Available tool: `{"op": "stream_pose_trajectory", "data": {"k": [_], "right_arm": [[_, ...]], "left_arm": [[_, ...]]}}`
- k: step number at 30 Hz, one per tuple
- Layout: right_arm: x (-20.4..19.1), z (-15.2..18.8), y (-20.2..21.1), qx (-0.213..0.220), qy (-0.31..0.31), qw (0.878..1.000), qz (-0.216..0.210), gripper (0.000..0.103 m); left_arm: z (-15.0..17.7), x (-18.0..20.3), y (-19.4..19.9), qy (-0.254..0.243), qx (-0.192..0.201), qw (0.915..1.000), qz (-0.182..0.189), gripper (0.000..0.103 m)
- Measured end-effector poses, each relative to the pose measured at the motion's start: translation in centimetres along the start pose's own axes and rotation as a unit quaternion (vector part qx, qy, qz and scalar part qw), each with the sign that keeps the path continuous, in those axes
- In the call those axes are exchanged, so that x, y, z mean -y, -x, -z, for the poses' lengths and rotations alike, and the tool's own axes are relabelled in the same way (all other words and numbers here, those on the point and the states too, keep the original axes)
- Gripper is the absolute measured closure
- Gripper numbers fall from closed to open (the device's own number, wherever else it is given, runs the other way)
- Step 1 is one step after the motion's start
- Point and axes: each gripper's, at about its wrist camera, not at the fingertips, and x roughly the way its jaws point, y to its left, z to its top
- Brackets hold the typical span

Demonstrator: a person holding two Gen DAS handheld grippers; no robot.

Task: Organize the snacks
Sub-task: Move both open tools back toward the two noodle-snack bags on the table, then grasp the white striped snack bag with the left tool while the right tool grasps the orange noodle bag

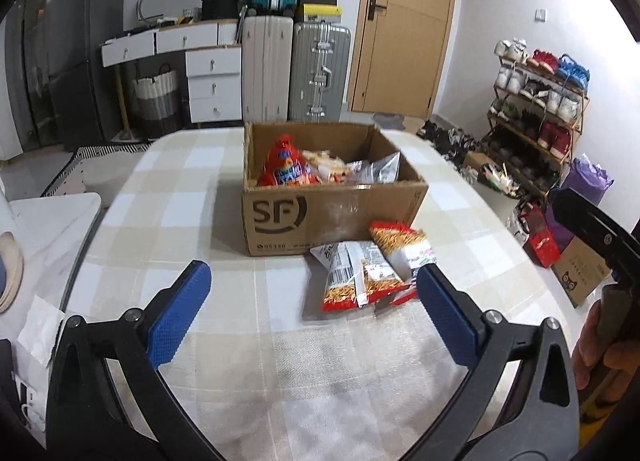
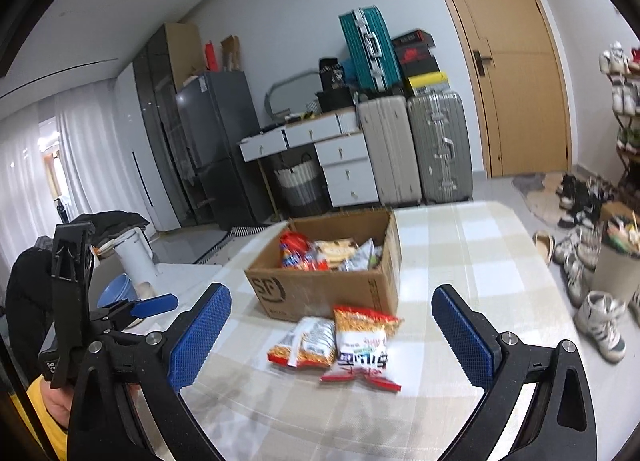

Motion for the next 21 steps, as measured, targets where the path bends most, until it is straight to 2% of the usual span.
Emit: {"op": "stream_pose_trajectory", "data": {"k": [9,14,17,21], "right_arm": [[2.7,1.5,-5.9,-0.066,-0.025,0.997,0.007,0.001],[3.9,2.4,-10.3,-0.131,-0.027,0.991,0.007,0.001],[5.2,3.0,-12.7,-0.165,-0.05,0.985,0.001,0.001],[6.3,3.5,-13.5,-0.17,-0.074,0.983,-0.004,0.001]], "left_arm": [[0.1,0.8,-7.1,-0.002,-0.049,0.9988,-0.002,0.0],[-0.4,1.7,-11.4,-0.011,-0.079,0.9968,-0.003,0.0],[-0.6,2.2,-13.9,-0.011,-0.094,0.9955,-0.004,0.0],[-1.0,2.9,-17.1,-0.011,-0.107,0.9942,-0.005,0.0]]}}
